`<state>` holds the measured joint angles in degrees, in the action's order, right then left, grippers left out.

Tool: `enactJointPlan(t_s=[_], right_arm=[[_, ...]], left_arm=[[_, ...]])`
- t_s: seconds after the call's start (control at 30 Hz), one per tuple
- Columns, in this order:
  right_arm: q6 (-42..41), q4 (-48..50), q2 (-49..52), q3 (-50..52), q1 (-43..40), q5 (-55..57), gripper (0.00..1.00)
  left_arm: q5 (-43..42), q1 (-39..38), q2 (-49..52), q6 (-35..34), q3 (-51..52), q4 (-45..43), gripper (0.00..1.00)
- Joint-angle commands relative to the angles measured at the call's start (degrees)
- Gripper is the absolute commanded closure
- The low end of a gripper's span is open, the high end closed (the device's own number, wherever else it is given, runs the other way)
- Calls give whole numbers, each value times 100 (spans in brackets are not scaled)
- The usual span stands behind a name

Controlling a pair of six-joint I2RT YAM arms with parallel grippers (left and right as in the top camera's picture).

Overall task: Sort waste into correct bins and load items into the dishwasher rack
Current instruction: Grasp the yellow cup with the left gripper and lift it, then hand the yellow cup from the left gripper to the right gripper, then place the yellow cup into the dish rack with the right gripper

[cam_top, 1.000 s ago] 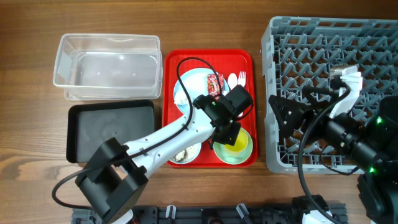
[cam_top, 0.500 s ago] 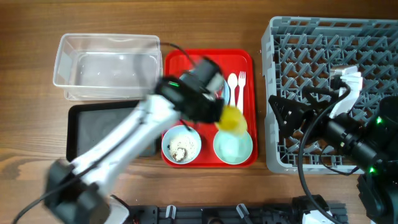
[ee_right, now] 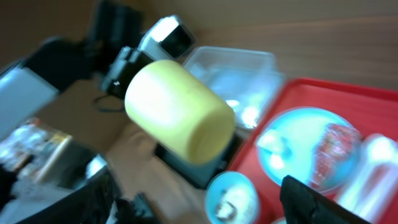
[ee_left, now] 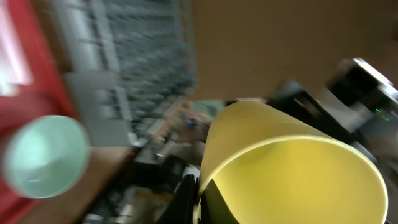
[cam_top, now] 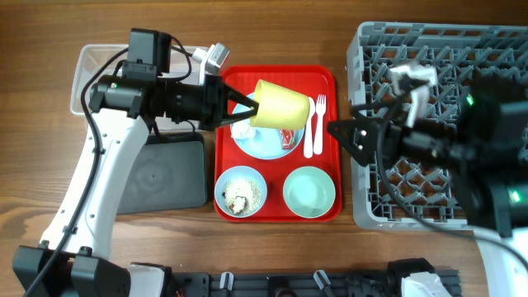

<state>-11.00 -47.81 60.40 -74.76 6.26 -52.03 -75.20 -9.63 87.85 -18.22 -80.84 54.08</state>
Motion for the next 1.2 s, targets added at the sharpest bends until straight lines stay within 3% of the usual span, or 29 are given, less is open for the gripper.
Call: enactJointPlan(t_s=[0.0, 0.27, 0.37, 0.47, 0.63, 0.67, 0.7, 0.73, 0.77, 1.03, 1.17], right_arm=[[330, 367, 369, -98, 273, -1416, 14], [-103, 1019, 654, -98, 1010, -802, 14], [-122, 1292, 651, -98, 1180, -782, 24], [-120, 1349, 651, -98, 1281, -776, 46], [-114, 1268, 649, -98, 1285, -732, 51], [-114, 1252, 632, -98, 1285, -647, 52], [-111, 1222, 599, -98, 1283, -520, 53], [-105, 1193, 555, -98, 1283, -393, 53], [-98, 1126, 439, -98, 1276, -107, 53], [-260, -90, -1001, -101, 1054, 3064, 51], [-802, -1237, -1585, -101, 1054, 4959, 51]], left_arm=[[-1244, -66, -7, 153, -20, -90, 96], [-1241, -254, -7, 153, -22, -111, 96], [-1241, -254, -7, 153, -22, -120, 96], [-1241, -254, -7, 153, -20, -160, 96], [-1237, -254, -7, 153, -20, -247, 95], [-1213, -254, -7, 153, -20, -264, 80], [-1141, -254, -7, 153, -20, -291, 55], [-1049, -249, -7, 153, -20, -293, 16], [-874, -232, -7, 153, -20, -293, 0], [1556, -70, -4, 153, -17, 68, 0], [1829, -70, -7, 153, -17, 175, 0]])
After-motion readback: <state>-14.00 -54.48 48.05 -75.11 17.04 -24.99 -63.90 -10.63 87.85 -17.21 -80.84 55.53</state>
